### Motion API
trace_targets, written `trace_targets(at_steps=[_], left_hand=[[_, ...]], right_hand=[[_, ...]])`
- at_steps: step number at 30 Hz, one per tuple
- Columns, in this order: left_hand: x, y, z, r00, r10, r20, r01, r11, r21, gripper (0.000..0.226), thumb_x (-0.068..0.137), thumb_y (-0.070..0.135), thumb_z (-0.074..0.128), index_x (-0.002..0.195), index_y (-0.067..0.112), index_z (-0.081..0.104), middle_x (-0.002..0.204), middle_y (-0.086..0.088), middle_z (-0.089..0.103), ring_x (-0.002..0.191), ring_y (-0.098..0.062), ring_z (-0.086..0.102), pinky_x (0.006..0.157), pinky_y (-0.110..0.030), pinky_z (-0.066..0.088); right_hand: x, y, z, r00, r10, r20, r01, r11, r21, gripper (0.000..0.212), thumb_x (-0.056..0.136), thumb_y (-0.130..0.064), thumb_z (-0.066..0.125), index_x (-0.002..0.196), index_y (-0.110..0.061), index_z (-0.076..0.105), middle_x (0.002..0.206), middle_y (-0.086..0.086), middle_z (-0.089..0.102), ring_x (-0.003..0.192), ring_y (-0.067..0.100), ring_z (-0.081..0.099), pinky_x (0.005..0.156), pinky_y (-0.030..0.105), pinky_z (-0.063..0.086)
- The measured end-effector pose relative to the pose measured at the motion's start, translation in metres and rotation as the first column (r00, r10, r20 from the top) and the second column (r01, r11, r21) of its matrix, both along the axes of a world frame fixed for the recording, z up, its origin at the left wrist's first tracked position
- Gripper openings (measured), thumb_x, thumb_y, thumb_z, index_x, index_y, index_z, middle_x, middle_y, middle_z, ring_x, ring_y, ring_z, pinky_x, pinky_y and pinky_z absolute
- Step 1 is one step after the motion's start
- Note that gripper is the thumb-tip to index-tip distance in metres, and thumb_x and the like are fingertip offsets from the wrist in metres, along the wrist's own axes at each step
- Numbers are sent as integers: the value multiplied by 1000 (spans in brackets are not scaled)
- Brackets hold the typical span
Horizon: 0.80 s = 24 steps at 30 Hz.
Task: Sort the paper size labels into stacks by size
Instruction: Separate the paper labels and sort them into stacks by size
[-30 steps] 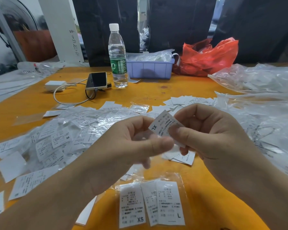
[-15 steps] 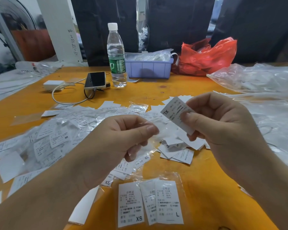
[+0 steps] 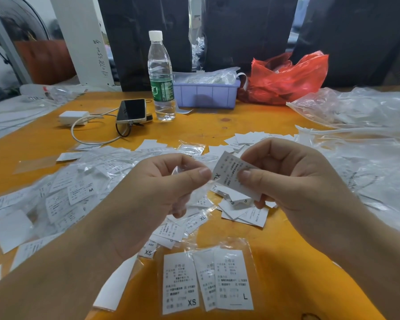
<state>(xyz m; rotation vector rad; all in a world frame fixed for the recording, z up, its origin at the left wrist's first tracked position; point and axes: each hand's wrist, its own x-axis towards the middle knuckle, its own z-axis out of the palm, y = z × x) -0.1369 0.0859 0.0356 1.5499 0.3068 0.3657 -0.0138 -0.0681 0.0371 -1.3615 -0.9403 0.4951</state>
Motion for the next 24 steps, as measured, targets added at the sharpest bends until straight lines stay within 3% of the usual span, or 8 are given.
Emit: trace_targets(at_steps=[2, 5, 8, 11, 17, 21, 24], left_hand=[[0, 0, 0, 1000, 7, -18, -7, 1000, 19, 20, 59, 34, 77, 70, 18, 72, 63, -12, 51, 45, -11, 35, 45, -21, 40], [-1, 1, -1, 1000, 9, -28, -8, 998, 55, 15, 71, 29, 83, 70, 19, 72, 64, 0, 64, 47, -9, 38, 47, -18, 42], [-1, 0, -1, 1000, 11, -19, -10, 997, 78, 16, 72, 35, 68, 69, 20, 72, 62, 3, 65, 49, -9, 42, 49, -18, 44], [-2, -1, -2, 1000, -7, -14, 8, 993, 122, 19, 73, 37, 68, 71, 19, 73, 65, -3, 65, 52, -11, 45, 50, -18, 44], [0, -2, -5, 999, -34, -7, 35, 970, 239, 15, 74, 36, 68, 73, 22, 73, 65, 2, 66, 53, -5, 52, 53, -18, 47], [-1, -3, -4, 999, 1, 38, -8, 979, 202, 16, 77, 37, 78, 69, 24, 74, 76, -4, 71, 55, -8, 56, 54, -20, 50], [-1, -1, -1, 996, 46, 77, -57, 986, 156, 11, 70, 34, 71, 73, 25, 75, 75, -2, 72, 57, -10, 60, 54, -22, 53]], right_hand=[[0, 0, -1, 1000, 11, 15, -11, 999, -32, 2, 71, -15, 66, 71, -14, 67, 74, 5, 73, 59, 16, 57, 47, 17, 43], [0, 0, -2, 998, 45, 44, -41, 997, -71, 2, 71, -17, 66, 73, -16, 67, 76, 4, 74, 62, 18, 56, 47, 18, 42], [-1, 1, -4, 994, 79, 80, -72, 993, -91, 4, 73, -17, 67, 76, -17, 68, 78, 2, 74, 62, 10, 59, 49, 17, 42], [-2, 1, -6, 988, 84, 129, -73, 993, -87, 7, 74, -18, 67, 80, -19, 69, 77, 0, 74, 63, 7, 60, 51, 16, 43], [-3, 2, -10, 989, 85, 123, -78, 995, -63, 9, 74, -19, 70, 83, -17, 69, 74, 2, 72, 62, 13, 61, 50, 19, 45], [0, 1, -10, 995, 65, 77, -61, 997, -48, 9, 74, -19, 69, 82, -15, 69, 76, 5, 73, 58, 16, 60, 52, 21, 47], [3, 0, -7, 996, 46, 75, -41, 997, -59, 6, 74, -19, 67, 76, -14, 71, 71, 7, 72, 51, 13, 56, 50, 22, 46]])
